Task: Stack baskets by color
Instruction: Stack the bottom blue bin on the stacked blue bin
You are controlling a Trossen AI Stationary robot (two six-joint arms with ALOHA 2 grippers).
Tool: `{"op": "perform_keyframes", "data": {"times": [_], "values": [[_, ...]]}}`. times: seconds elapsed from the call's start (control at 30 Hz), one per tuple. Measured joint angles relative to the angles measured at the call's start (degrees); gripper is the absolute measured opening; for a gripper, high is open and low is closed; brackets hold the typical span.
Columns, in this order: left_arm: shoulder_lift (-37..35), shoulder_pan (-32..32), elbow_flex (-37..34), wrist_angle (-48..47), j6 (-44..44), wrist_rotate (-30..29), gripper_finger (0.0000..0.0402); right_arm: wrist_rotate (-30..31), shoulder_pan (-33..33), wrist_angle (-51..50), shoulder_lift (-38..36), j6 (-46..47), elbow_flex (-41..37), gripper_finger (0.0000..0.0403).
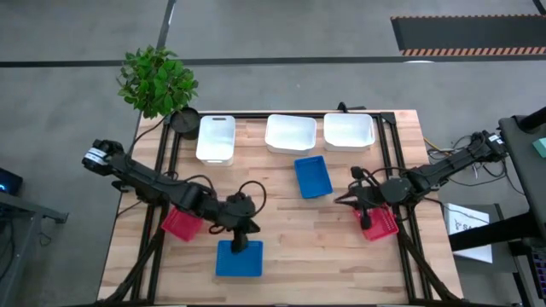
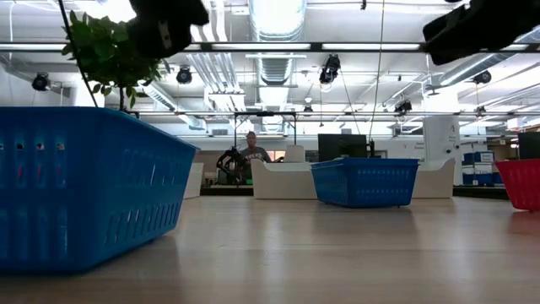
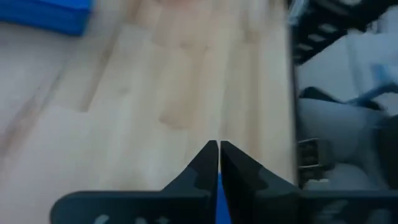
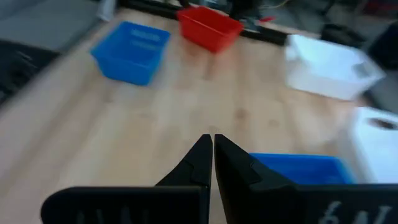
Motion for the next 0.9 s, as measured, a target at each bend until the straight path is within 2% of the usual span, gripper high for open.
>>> {"op": "perform_keyframes", "data": {"times": [0.17,0.27,0.47,0.67,0.8,0.9], "values": [[0.0,-0.19,0.5,0.19,0.05,0.45,0.0001,-0.36,2.83,2.7,3.31,6.44,1.59,0.0011],[0.0,-1.35,0.62,-1.88,-1.22,5.45,0.0001,-0.39,3.82,1.02,7.1,10.73,5.65,0.0011],[0.04,-5.56,1.84,-7.73,-11.82,12.72,0.0001,-1.05,5.91,-5.25,16.91,13.3,14.96,0.0011],[0.09,-12.49,1.64,-13.39,-22.98,22.27,0.0001,-0.46,4.77,-13.82,25.01,18.5,24.04,0.0013],[0.09,-15.68,-0.34,-14.32,-27.25,23.81,0.0001,-0.34,4.54,-21.12,29.01,20.26,29.25,0.0032],[0.09,-16.55,-2.04,-14.25,-29.16,23.48,0.0001,-0.4,4.62,-22.63,31.34,18.99,31.62,0.0054]]}}
